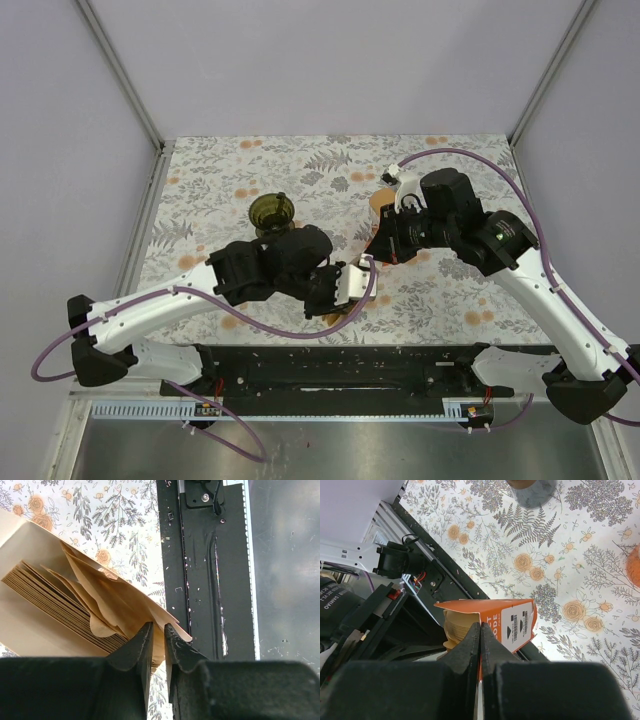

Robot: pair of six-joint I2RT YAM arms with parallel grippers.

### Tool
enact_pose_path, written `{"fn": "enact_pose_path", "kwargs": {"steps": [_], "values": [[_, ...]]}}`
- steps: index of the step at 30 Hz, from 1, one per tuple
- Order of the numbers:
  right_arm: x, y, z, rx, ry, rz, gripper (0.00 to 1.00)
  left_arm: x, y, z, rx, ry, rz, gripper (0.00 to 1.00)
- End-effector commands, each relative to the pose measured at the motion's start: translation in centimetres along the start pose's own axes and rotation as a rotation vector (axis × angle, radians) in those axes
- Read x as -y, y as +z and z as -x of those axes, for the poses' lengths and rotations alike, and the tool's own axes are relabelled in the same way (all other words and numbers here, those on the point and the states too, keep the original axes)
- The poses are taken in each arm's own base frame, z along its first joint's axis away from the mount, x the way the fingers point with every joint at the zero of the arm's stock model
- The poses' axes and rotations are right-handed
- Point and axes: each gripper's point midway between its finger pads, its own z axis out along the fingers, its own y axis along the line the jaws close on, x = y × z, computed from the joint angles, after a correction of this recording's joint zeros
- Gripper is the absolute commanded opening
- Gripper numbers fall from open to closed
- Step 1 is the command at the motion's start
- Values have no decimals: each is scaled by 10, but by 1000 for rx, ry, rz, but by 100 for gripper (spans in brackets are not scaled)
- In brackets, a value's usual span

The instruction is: Place the coffee filter in the dripper

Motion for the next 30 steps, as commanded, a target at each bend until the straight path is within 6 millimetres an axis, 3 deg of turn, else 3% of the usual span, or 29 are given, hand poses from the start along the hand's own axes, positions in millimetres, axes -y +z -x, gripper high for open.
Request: {"fn": "enact_pose_path", "kwargs": {"steps": [1, 7, 13, 23, 27, 30], "values": [[-18, -14, 22, 96, -64, 52, 0, -9, 4, 9, 31, 5, 37, 17], [-18, -13, 22, 96, -66, 52, 0, -18, 8, 9, 21, -18, 86, 15], [-19, -13, 25, 106, -58, 53, 0, -27, 14, 2, -9, -42, 132, 21], [-13, -9, 29, 112, 13, 11, 0, -42, 10, 8, 0, -71, 226, 20], [-11, -9, 30, 121, 28, -5, 0, -51, 8, 9, 2, -85, 279, 25], [-12, -9, 29, 117, 30, 0, 0, -46, 9, 11, 11, -87, 251, 19]]}}
